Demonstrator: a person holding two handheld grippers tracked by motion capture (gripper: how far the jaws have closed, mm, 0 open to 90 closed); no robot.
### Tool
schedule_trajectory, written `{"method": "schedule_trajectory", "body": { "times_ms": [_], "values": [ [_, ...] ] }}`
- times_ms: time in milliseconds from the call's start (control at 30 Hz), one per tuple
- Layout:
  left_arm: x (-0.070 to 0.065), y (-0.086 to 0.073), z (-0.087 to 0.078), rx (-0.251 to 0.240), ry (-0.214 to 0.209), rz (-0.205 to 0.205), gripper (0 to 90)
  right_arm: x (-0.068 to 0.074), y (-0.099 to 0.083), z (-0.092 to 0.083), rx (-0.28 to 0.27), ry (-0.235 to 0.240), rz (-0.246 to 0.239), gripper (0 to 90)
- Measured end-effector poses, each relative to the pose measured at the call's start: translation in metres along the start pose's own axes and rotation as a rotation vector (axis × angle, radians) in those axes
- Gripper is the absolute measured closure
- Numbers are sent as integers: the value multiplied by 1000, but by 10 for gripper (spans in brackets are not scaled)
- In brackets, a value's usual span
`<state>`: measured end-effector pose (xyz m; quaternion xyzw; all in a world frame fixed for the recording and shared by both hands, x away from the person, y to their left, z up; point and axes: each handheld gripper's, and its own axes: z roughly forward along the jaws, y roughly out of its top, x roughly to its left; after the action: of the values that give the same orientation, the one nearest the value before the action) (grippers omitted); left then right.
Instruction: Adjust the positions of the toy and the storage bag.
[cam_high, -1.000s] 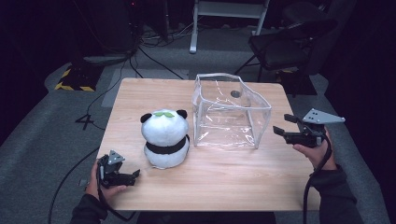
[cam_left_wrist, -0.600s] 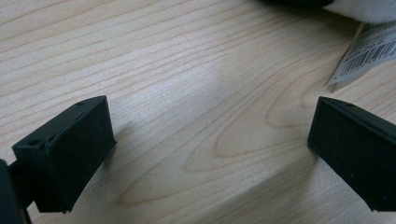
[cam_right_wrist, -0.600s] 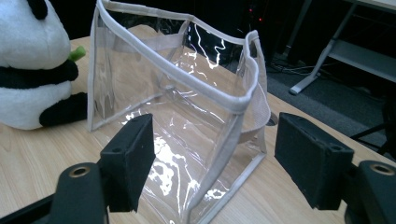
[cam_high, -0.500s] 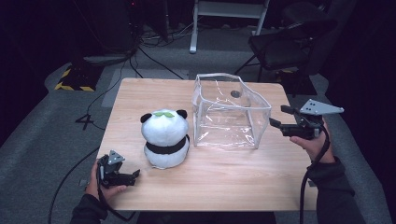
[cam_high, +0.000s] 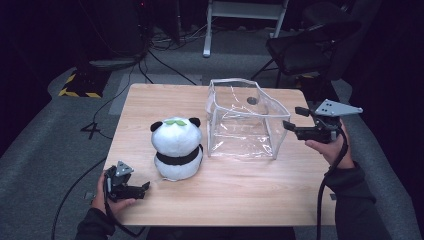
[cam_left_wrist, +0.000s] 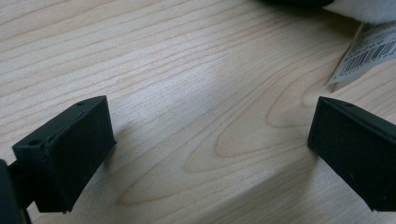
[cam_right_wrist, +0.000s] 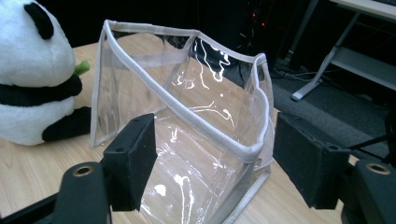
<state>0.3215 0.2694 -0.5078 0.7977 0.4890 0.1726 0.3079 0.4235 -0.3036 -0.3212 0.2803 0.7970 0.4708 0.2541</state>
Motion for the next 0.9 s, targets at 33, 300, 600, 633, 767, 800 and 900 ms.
{"method": "schedule_trajectory", "body": {
  "times_ms": [33,300,600,633,767,800,900],
  "values": [
    [0,0,0,-1,0,0,5,0,1,2,7,-6,-2,306],
    [0,0,0,0,0,0,5,-3,7,19,39,-55,29,329],
    [0,0,0,-1,0,0,5,-13,9,43,127,-132,90,364],
    [0,0,0,-1,0,0,5,-14,10,44,128,-134,105,362],
    [0,0,0,0,0,0,5,-14,14,41,76,-99,149,364],
    [0,0,0,-2,-1,-1,5,-13,15,40,73,-112,144,362],
    [0,0,0,0,0,0,5,-14,18,39,57,-116,149,363]
  ]
}}
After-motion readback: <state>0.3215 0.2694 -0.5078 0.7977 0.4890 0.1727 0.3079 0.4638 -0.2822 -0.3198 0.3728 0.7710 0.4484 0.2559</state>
